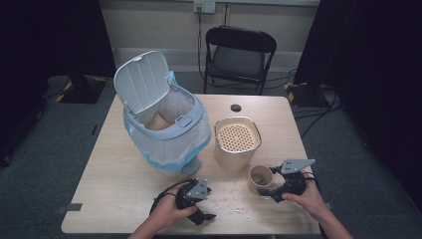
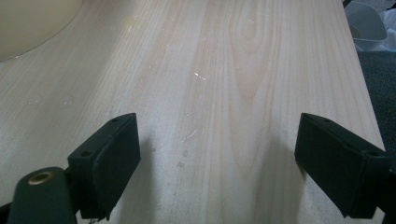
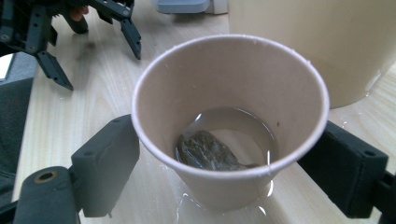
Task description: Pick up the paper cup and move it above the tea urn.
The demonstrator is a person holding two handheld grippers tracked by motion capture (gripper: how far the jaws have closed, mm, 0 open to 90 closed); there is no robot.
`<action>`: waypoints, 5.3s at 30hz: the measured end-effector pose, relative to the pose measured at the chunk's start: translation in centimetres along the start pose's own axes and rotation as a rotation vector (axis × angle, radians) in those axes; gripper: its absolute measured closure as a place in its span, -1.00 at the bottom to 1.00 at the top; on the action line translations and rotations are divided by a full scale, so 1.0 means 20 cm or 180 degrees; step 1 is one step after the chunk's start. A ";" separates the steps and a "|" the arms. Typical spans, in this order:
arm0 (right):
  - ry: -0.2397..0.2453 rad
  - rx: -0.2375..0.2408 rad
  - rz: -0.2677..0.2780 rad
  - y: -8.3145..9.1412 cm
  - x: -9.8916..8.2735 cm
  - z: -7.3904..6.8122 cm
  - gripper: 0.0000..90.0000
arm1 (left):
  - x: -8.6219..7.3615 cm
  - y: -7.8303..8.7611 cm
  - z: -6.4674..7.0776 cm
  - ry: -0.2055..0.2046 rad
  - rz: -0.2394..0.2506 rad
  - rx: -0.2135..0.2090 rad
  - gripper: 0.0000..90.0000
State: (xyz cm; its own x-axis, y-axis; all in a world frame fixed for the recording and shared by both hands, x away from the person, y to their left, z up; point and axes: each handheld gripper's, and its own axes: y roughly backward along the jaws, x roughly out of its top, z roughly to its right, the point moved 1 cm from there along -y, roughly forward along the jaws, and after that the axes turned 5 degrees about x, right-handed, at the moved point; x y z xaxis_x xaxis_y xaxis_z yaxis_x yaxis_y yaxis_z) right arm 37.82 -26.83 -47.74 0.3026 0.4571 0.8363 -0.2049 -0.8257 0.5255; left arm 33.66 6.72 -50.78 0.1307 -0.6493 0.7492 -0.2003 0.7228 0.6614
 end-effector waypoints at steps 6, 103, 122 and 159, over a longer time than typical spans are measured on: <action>-0.0028 0.0024 0.0085 -0.03 -0.04 0.01 -0.68 | 0.00 0.00 0.00 0.0000 -0.0002 0.0000 -0.70; 0.0159 -0.1220 0.0017 0.15 0.34 0.43 -0.31 | 0.00 0.00 0.00 -0.0020 -0.0025 -0.0014 -0.76; 0.0284 -0.1503 0.0029 0.08 0.49 0.52 -0.30 | 0.00 0.00 0.00 -0.0066 -0.0071 -0.0036 -0.79; 0.0998 -0.1934 -0.0150 0.03 0.71 0.56 -0.29 | 0.00 0.00 0.00 -0.0096 -0.0074 0.0005 -0.79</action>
State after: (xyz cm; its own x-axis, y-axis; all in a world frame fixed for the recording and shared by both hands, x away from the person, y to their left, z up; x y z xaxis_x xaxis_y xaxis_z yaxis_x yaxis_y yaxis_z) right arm 52.47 -24.52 -37.23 0.0591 0.6377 0.7680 -0.7117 -0.5126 0.4803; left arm 33.72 6.73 -50.71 0.1058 -0.6728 0.7322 -0.1992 0.7071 0.6785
